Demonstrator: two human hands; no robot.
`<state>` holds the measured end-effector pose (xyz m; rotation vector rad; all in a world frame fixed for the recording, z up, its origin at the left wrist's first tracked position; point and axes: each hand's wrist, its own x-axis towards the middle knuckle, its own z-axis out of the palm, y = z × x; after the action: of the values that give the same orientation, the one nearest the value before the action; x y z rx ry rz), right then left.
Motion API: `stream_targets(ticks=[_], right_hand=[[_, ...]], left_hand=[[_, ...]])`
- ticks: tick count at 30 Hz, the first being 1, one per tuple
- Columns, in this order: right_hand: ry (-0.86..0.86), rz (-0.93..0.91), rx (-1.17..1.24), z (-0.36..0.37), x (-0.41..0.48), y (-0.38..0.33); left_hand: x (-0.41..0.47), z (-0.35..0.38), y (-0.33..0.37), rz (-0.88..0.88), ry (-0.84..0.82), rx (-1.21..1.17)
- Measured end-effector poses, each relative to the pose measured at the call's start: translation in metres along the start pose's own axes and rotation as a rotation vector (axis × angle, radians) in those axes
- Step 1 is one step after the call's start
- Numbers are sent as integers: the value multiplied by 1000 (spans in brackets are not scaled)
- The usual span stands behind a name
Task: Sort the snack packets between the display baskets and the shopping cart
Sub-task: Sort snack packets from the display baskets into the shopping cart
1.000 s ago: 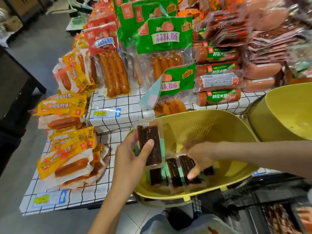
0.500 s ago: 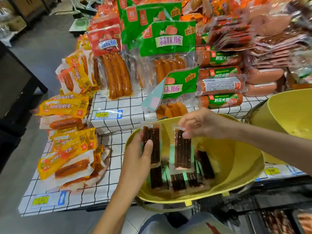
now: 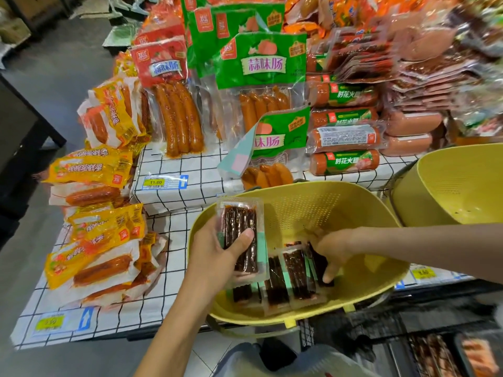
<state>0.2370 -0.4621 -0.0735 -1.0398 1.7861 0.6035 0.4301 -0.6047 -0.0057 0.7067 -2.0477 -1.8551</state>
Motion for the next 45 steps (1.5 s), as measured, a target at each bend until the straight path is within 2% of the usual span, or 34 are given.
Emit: stream_targets(ticks=[5,8,13,16,18,20,22,25,27,28,29,31,33,34,41,43,45], right_hand=[[210,1,69,4,18,1],[283,-79,185,-3,12,2],[568,-406,367,-30,-24,3],[615,-639,592,-42,-60,3],[622,-758,693,-49,-79,-4],[661,-774,790,-56,-82,-22],[808,-716,877,-58,-71,-46],[974,-637,945,-52,-53,-66],[915,-571,990,-42,-45,-51],[843,-464,926,-36,-41,-38],[737,-315,746,-29,-35,-24],[395,-13,302,-17,-20,-7],[73,74,83,-6,-5,-7],[3,65,79,-4,3,-9],[86,126,158,4,20,-11],[182,47,239,-4,7,-12],[322,-152,381,-17,-13,-9]], left_hand=[[2,-4,-2,-84,37,-86],[2,-4,-2,-71,44,-92],[5,-5,-3,-47,89,-94],[6,-3,-4,15,102,48],[5,-2,-2,-28,59,17],[4,-2,1,-101,-62,-82],[1,-1,4,-126,-169,-112],[-1,1,1,-90,-117,21],[-1,1,-2,-95,-20,30],[-2,0,-4,-85,16,34],[-2,0,-4,-72,48,42],[-1,-1,-4,-65,75,48],[1,0,-5,-89,59,61],[2,0,-6,-103,41,64],[3,-2,-7,-149,9,62],[4,-2,-9,-137,21,67],[5,-3,-9,-112,36,78]])
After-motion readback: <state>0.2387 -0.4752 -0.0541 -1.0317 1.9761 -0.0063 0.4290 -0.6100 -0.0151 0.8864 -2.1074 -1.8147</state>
